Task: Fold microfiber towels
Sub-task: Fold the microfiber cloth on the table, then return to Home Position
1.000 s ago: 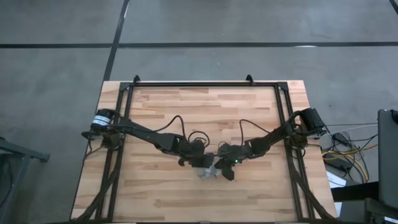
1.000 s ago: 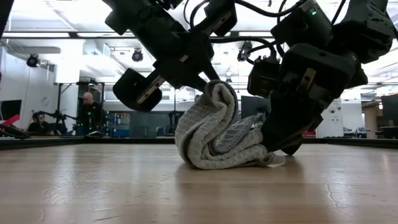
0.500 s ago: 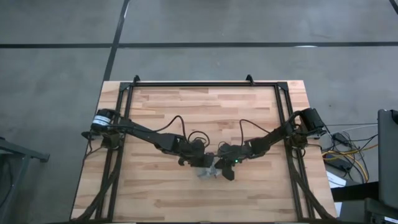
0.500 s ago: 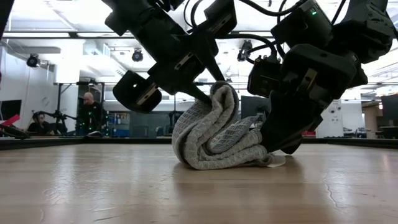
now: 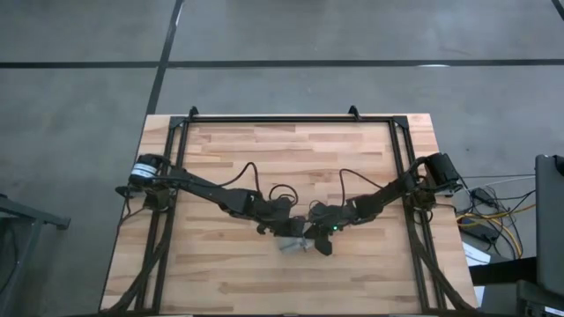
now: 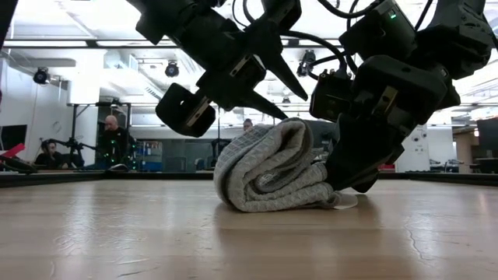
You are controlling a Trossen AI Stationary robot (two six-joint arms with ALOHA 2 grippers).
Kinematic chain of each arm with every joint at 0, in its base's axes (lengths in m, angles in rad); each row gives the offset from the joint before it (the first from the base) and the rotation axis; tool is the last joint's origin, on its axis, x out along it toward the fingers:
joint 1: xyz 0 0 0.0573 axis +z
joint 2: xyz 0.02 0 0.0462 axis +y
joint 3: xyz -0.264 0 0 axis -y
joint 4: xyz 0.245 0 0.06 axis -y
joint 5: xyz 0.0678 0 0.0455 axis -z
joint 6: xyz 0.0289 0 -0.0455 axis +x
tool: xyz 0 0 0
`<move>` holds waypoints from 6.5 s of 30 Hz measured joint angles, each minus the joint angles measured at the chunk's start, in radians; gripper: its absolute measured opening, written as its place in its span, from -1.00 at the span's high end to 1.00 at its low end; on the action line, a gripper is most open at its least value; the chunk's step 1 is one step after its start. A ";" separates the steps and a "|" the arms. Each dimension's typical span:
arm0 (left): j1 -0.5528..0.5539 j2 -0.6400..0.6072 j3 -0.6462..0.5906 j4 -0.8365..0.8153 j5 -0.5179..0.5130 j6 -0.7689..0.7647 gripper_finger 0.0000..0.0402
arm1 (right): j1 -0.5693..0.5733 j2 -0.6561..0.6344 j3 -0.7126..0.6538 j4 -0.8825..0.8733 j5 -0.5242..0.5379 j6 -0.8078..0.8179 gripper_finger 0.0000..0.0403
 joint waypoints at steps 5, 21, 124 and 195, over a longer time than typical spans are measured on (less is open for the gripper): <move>0.000 0.000 0.000 0.000 -0.001 0.009 0.39 | 0.000 0.000 0.000 0.000 0.002 0.001 0.81; 0.000 0.000 -0.006 -0.001 -0.046 0.052 0.39 | 0.000 -0.122 -0.001 -0.166 0.084 0.026 0.81; -0.108 -0.373 -0.005 -0.248 -0.732 0.969 0.39 | 0.000 -0.929 -0.001 -0.608 0.259 -0.089 0.81; -0.138 -0.999 -0.007 -0.435 -0.283 1.547 0.39 | 0.040 -1.245 0.000 -0.404 -0.051 -0.211 0.81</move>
